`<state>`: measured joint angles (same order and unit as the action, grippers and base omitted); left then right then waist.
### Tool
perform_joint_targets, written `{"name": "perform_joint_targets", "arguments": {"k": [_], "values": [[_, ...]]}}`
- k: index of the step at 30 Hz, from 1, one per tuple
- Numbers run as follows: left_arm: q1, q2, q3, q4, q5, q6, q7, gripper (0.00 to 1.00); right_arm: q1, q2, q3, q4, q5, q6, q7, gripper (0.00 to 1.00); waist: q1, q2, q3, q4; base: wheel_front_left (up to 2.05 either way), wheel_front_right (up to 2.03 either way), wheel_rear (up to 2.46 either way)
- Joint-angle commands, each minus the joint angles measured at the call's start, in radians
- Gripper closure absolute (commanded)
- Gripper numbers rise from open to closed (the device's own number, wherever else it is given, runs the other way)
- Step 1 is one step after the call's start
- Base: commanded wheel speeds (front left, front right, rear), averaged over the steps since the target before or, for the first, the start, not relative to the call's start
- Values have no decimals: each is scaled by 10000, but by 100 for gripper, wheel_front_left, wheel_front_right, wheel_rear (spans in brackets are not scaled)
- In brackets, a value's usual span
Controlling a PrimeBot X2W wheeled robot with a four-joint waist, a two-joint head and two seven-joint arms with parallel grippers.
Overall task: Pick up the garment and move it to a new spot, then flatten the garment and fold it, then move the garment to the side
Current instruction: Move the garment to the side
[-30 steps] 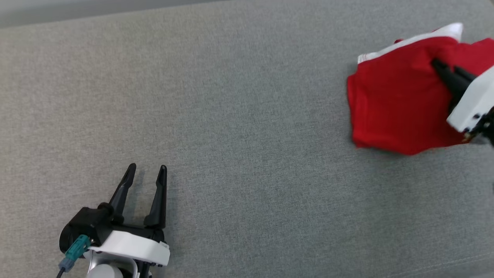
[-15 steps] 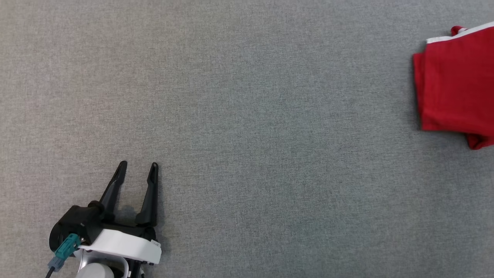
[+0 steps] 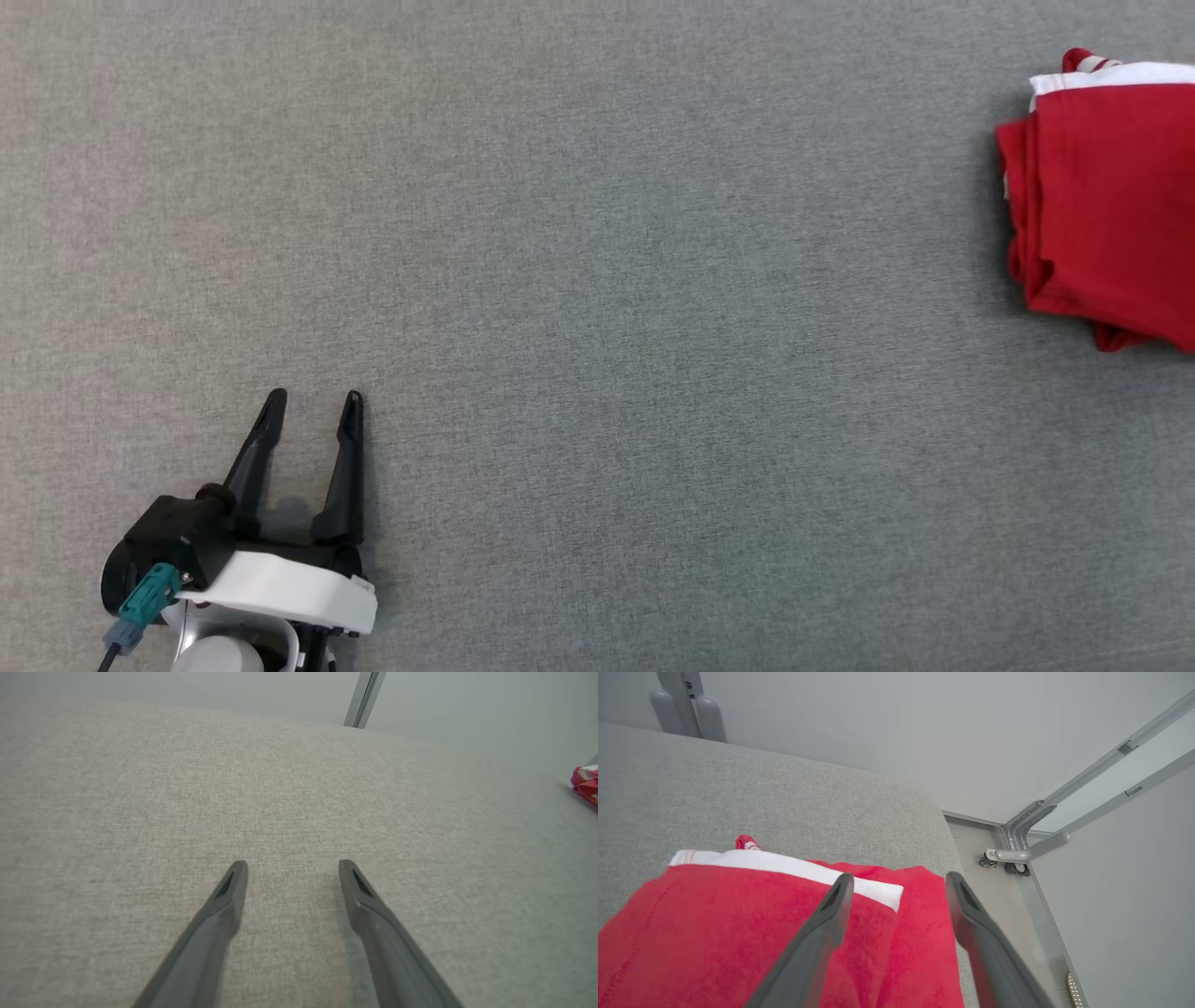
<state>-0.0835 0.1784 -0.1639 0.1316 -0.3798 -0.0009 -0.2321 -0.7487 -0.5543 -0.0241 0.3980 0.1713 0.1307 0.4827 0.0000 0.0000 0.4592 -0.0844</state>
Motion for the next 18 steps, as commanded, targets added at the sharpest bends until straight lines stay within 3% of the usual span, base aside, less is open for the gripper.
{"name": "perform_joint_targets", "arguments": {"k": [1,9,14,18], "values": [[198,-21,-8,94,-100,53,18,0,15,315,-11,-74,58,0,-816,0,0,0,-203,-118,0,0,0],[627,-58,255,-13,-177,211,-193,0,1108,1168,424,-947,231,0,-3432,0,0,0,-1507,-304,0,0,0],[1054,-146,696,-93,-129,310,-319,0,2992,1563,873,-2066,528,0,-4848,0,0,0,-2689,-92,0,0,0],[1581,-337,1322,-277,93,440,-327,0,4637,2243,817,-2560,416,1,-5731,0,0,0,-3591,36,0,0,0]]}}
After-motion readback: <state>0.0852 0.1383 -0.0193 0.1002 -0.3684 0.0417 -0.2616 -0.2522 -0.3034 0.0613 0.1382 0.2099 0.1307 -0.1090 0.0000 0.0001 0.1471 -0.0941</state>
